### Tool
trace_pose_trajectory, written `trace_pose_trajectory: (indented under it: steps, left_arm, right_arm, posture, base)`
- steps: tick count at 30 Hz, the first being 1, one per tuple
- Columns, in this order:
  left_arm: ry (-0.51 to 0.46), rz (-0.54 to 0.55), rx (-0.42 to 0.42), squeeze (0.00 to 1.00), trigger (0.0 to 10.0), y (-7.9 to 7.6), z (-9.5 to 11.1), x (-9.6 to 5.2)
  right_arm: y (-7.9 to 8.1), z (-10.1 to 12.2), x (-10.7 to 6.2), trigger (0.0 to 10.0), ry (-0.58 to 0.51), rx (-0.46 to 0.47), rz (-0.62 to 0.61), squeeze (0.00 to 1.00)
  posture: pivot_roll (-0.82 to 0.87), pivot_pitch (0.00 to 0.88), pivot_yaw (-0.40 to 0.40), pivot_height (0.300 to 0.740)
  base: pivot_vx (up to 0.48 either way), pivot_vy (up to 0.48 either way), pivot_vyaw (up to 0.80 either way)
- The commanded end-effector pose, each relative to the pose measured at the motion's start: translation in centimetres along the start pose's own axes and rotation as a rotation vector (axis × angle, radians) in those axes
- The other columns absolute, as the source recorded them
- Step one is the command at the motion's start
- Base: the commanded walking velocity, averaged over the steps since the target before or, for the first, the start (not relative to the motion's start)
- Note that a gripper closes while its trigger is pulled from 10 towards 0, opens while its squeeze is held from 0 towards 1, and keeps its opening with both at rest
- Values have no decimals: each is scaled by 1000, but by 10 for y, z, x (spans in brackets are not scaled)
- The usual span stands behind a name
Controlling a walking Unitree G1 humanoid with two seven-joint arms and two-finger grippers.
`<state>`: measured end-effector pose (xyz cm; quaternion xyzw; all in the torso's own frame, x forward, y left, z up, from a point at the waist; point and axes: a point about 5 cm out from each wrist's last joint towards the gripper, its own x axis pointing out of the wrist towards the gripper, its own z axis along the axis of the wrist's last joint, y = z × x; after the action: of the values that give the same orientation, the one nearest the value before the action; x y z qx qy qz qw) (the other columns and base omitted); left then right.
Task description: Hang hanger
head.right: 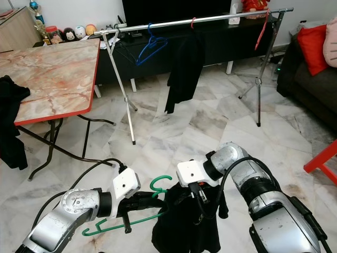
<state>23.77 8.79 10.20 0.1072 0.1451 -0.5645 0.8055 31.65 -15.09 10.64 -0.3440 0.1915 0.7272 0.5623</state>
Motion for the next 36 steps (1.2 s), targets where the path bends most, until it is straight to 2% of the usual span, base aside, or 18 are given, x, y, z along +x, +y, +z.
trace_pose_trajectory:
  steps: [1,4,5,6,7,17,21,23,33,34,35,36]
  left_arm:
    - [-43,36,46,0,10000,6,12,-3]
    - [-44,35,30,8,10000,7,11,-3]
    - [-43,36,22,337,10000,7,10,-2]
    - [-43,36,22,337,10000,7,10,-2]
    - [-44,33,19,1000,10000,7,10,-2]
    - [-25,10,29,1000,10000,7,8,-7]
    - [-3,-1,38,1000,10000,10,8,-15]
    - [31,-12,44,1000,10000,12,5,-23]
    - [69,-38,46,1000,10000,9,0,-30]
    - [71,13,40,1000,10000,14,-2,-34]
    - [72,130,25,1000,10000,22,-8,-44]
    - [72,130,25,1000,10000,22,-8,-44]
  right_arm:
    - [0,5,7,0,-4,-32,38,0]
    - [-1,5,8,0,-2,-32,38,0]
    - [-1,5,8,0,-2,-31,37,0]
    - [-1,5,8,0,-2,-31,37,0]
    - [-1,6,9,0,-4,-34,39,0]
    - [-2,7,9,0,1,-32,35,0]
    - [0,0,9,0,50,-27,32,0]
    - [3,-10,6,0,122,-15,17,0]
    - [6,-18,5,0,133,26,-18,0]
    - [6,-24,1,0,149,53,-84,0]
    - [4,-35,-8,0,178,110,-233,0]
    - [4,-35,-8,0,178,110,-233,0]
  posture:
    - [-96,0,75,740]
    - [-91,0,71,740]
    - [-91,0,71,740]
    - [-91,0,71,740]
    - [-91,0,69,740]
    - [-86,0,68,740]
    - [-80,0,65,740]
    - [-80,0,65,740]
    - [-80,0,67,740]
    - [-78,0,62,740]
    - [-82,0,59,740]
    - [-82,0,59,740]
  base:
    - [0,0,0]
    - [0,0,0]
    - [0,0,0]
    - [0,0,0]
    - [0,0,0]
    - [0,0,0]
    - [0,0,0]
    - [0,0,0]
    - [0,0,0]
    - [0,0,0]
    - [0,0,0]
    - [0,0,0]
